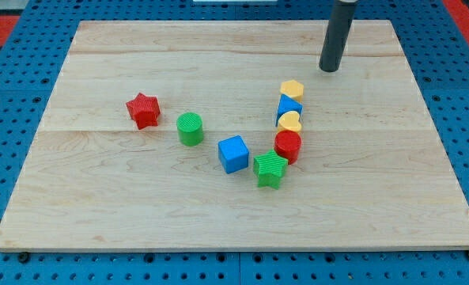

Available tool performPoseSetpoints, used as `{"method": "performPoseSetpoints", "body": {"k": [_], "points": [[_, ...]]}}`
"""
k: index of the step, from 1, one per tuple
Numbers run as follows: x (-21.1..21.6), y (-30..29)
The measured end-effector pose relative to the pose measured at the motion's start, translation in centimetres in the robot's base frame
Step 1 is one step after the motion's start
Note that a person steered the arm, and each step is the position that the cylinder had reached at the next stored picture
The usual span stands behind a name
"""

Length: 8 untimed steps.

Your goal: Move the red star towards the top left

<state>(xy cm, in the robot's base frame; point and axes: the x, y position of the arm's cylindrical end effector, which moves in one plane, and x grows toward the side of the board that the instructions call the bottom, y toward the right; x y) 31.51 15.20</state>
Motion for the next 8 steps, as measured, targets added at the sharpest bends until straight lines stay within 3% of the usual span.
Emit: {"method": "performPoseSetpoints", "body": {"k": [4, 5, 6, 8], "points": [[0.6, -0.8], [3.5, 2.9], [7.1, 2.8], [18.2, 3.0]]}}
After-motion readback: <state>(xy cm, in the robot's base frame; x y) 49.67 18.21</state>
